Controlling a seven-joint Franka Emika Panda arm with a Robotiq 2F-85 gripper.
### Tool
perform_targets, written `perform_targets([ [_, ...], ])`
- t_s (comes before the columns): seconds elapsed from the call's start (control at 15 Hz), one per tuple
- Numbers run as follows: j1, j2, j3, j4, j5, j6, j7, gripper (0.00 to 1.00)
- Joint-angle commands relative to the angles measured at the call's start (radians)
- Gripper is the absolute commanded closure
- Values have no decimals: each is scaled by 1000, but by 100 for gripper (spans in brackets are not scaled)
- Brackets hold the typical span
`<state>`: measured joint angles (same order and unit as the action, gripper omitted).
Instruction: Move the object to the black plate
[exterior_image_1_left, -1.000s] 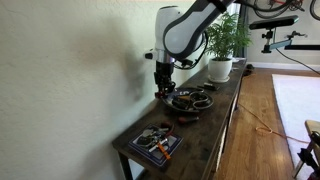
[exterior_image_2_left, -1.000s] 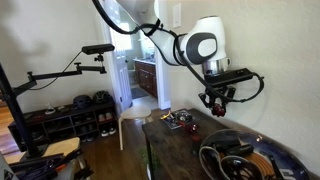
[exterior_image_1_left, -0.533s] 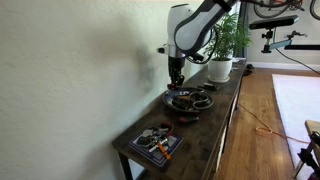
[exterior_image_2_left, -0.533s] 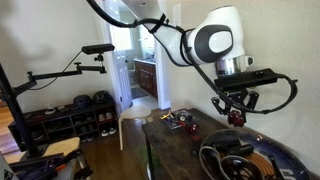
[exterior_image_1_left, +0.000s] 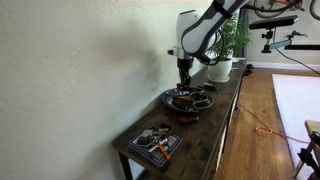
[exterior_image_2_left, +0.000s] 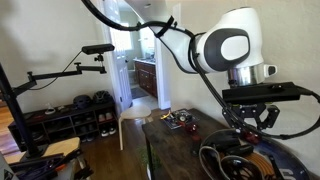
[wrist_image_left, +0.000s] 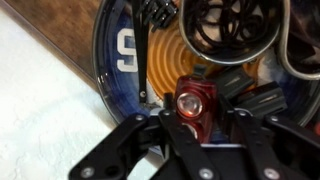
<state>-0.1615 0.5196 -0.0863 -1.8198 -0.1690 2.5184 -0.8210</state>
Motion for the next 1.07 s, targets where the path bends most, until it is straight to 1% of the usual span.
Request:
perform_targets([
  [0.0, -28, 34, 8, 14, -8, 35, 47, 83],
  [0.4, -40, 108, 10, 69, -13, 30, 71, 83],
  [0.8, -36, 169, 14, 136, -19, 20, 83, 83],
  [0.87, -36, 176, 14, 144, -20, 19, 85, 46],
  [0.93, -35, 181, 15, 151, -20, 19, 87, 32],
  [1.0, -34, 183, 15, 154, -20, 21, 90, 27],
])
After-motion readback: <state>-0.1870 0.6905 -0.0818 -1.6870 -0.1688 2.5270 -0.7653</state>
